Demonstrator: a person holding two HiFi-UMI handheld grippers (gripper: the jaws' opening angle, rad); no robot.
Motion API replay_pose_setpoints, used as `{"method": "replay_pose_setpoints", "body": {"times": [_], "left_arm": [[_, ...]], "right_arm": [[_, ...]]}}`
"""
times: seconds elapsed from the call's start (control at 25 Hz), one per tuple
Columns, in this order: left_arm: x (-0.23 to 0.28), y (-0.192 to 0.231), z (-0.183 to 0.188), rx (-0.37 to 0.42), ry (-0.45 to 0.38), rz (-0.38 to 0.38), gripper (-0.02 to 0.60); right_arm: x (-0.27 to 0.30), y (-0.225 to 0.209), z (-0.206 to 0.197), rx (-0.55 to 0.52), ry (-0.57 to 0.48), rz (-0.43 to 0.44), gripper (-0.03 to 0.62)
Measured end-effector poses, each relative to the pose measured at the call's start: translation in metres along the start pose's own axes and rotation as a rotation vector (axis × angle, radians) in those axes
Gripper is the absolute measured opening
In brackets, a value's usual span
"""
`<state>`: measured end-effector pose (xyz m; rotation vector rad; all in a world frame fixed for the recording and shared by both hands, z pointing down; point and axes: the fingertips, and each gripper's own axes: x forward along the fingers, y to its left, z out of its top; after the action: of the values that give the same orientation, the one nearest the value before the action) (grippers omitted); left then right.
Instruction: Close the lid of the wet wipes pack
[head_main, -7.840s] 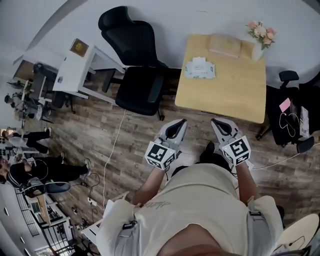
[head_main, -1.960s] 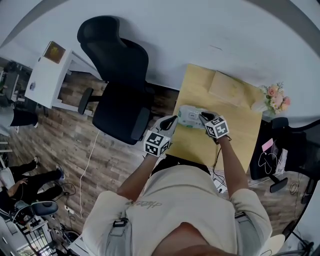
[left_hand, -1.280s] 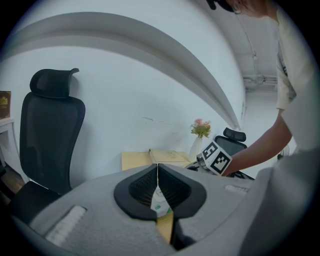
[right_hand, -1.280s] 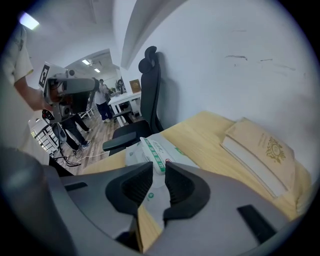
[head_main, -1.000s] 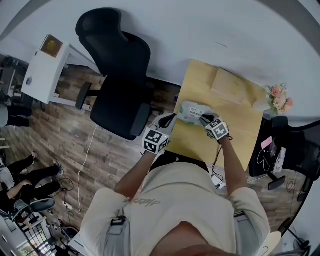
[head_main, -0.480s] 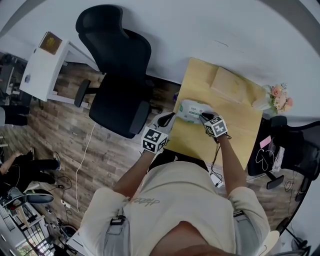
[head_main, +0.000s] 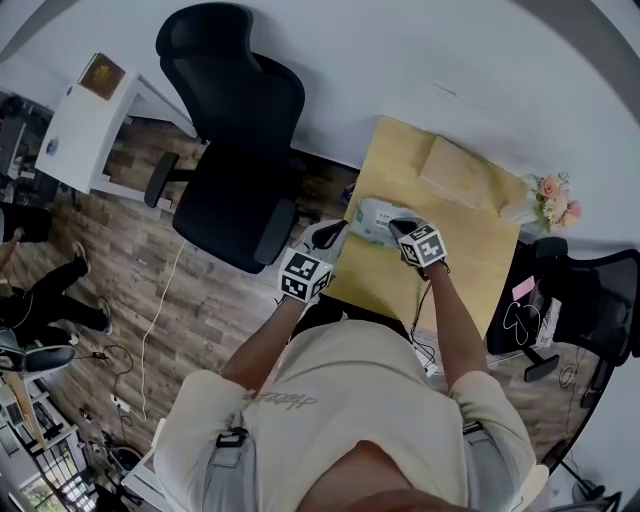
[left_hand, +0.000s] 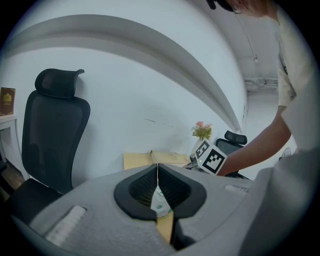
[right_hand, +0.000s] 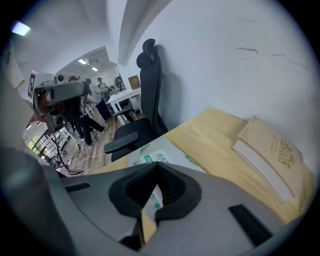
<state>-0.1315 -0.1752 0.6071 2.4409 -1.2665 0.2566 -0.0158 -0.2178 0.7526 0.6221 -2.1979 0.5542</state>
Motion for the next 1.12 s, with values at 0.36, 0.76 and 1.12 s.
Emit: {"method": "replay_pose_setpoints", "body": {"times": [0.36, 0.76, 1.12], "left_arm": [[-0.004, 0.001, -0.003, -0.01, 0.004, 0.01, 0.018], [-0.001, -0.001, -0.005, -0.017, 0.012, 0.011, 0.018], [0.0, -0.015, 0.004, 0.007, 0.002, -0.015, 0.018]], "right_arm": [[0.018, 0.001, -0.015, 0.007, 0.089, -0.02, 0.003], [0.024, 0.0, -0.017, 0.029, 0.12, -0.055, 0.003], [0.018, -0.002, -0.018, 0.113, 0.071, -0.082, 0.002]]}}
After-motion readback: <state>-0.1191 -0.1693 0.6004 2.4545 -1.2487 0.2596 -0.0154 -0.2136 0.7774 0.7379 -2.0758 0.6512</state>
